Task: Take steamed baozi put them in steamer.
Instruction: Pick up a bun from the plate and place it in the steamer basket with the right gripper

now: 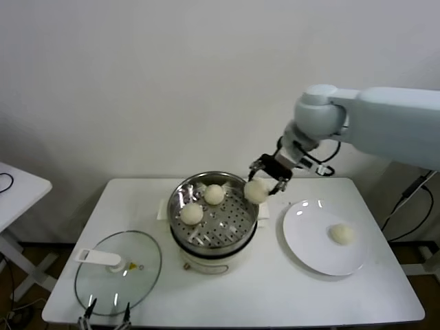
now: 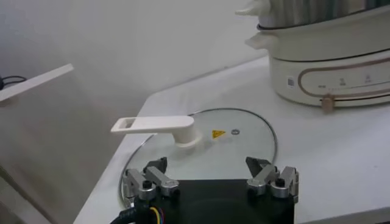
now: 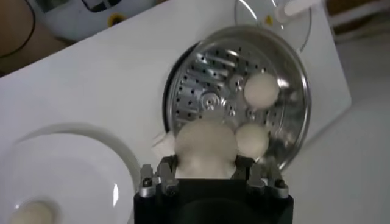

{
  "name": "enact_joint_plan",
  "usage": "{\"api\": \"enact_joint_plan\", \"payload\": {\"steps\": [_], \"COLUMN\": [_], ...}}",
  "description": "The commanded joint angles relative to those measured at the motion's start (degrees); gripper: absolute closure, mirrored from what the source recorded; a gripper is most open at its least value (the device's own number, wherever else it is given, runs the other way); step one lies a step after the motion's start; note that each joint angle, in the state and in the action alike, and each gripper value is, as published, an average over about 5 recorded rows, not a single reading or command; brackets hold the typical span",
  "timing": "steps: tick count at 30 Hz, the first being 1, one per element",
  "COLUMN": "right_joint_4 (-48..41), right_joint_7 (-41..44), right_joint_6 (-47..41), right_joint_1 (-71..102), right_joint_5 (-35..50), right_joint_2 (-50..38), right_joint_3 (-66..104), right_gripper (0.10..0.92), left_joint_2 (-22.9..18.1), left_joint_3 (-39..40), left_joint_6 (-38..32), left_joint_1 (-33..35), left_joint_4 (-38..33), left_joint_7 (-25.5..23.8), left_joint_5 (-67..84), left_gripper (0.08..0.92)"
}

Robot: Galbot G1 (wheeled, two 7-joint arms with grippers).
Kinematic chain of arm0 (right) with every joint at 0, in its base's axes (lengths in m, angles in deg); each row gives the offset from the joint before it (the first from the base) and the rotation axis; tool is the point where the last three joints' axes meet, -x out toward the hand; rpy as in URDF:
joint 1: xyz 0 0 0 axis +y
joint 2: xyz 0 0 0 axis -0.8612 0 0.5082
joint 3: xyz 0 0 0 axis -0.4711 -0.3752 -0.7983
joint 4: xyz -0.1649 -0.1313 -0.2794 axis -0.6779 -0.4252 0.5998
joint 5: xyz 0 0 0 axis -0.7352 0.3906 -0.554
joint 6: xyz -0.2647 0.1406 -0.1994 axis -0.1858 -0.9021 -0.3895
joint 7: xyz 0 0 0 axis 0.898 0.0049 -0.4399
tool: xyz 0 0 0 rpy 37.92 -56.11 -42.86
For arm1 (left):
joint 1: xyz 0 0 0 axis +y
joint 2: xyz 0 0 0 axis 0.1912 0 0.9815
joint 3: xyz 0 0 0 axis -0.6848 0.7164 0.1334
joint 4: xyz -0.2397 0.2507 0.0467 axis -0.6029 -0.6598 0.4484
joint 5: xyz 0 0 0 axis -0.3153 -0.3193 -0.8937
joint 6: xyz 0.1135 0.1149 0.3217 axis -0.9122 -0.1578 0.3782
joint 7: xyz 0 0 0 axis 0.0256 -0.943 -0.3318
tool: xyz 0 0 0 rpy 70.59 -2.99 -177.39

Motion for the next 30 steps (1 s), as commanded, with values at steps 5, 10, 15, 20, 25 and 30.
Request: {"api": "enact_joint_plan", "payload": {"steps": [5,10,15,20,25,30], "right_joint_4": [-1.1,-3.8,-5.9,-8.8,-10.7,-12.0], "right_joint_7": [-0.2,-0.9,-1.4,-1.8,-1.6,-2.5], "right_joint_6": [3.7,2.4,1.4,1.6,1.8,2.1], "right_joint_1": [9.2,14.0,18.0,20.8,21.7,22.0], "right_joint_5": [-8.5,-11.6,-14.4,-17.3,-17.9,-17.6], "right_joint_2": [18.2,21.0,22.0,22.3,22.2,22.4], "right_joint_3": [2.9,3.2,3.5,3.7,3.6,4.0], "right_gripper": [0.381,0.383,0.381,0.380,0.383,0.381], "left_joint_2": [0.0,0.0,0.1,0.1,0.2,0.2], "left_joint_3": [0.1,-0.1,-0.3,-0.3,-0.4,-0.4], "left_joint_6": [0.1,0.1,0.0,0.0,0.0,0.0], "left_joint_1": [-0.2,-0.2,-0.2,-0.3,-0.3,-0.5], "left_joint_4": [-0.1,-0.1,0.1,0.2,0.4,0.6], "left_joint_7": [-0.1,-0.1,-0.1,-0.1,-0.1,-0.1], "left_joint_5": [0.0,0.2,0.3,0.4,0.5,0.5], "left_gripper": [0.177,0.177,0.177,0.177,0.177,0.177]}}
